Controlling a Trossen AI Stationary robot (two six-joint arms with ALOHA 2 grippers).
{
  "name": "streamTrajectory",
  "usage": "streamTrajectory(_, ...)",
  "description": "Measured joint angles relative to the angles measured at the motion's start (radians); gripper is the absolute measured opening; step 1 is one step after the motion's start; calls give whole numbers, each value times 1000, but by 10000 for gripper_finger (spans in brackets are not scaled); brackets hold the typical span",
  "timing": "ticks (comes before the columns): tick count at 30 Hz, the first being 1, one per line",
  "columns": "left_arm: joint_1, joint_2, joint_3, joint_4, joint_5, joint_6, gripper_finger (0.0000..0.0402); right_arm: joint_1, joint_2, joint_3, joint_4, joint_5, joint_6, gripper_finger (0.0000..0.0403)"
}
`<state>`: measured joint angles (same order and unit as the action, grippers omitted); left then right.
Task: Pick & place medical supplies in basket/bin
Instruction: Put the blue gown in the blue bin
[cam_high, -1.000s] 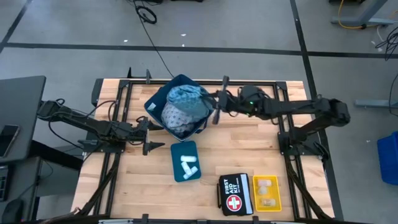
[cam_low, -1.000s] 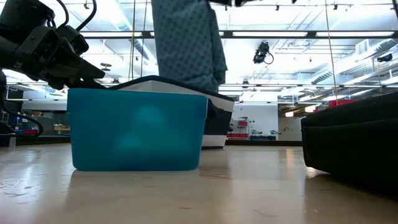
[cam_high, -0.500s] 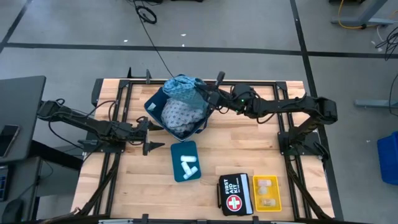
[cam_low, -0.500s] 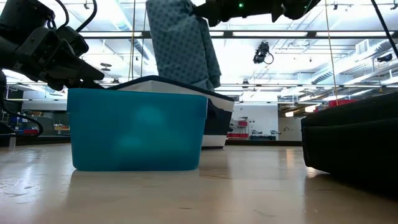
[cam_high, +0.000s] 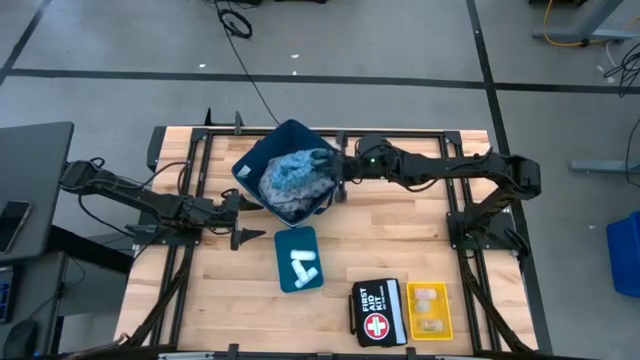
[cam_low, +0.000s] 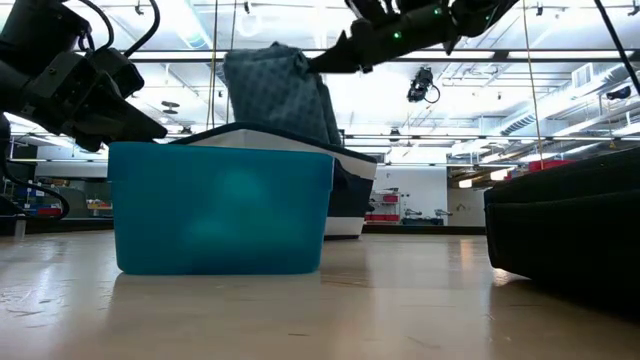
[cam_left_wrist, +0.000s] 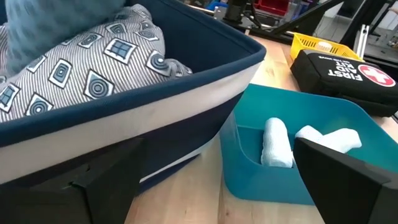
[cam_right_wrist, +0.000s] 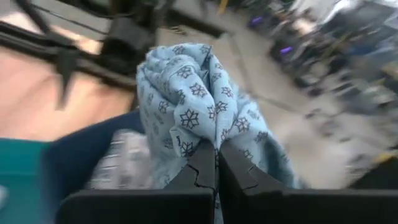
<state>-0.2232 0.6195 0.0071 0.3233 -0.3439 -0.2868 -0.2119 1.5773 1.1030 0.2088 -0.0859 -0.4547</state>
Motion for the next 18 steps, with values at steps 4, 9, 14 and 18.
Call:
streamTrajectory(4,0,2,0,4,-4,-2,398,1,43,0,-60,-74,46,0)
streamTrajectory(9,0,2,0,15,-4,-5,398,1,133,0,-100,-79,83,0)
streamTrajectory(14,0,2,0,18,-21,-6,398,18,190,0,-95,-41,84,18)
streamTrajectory(18,0,2,0,18,-23,-6,398,47,190,0,-86,16,84,61)
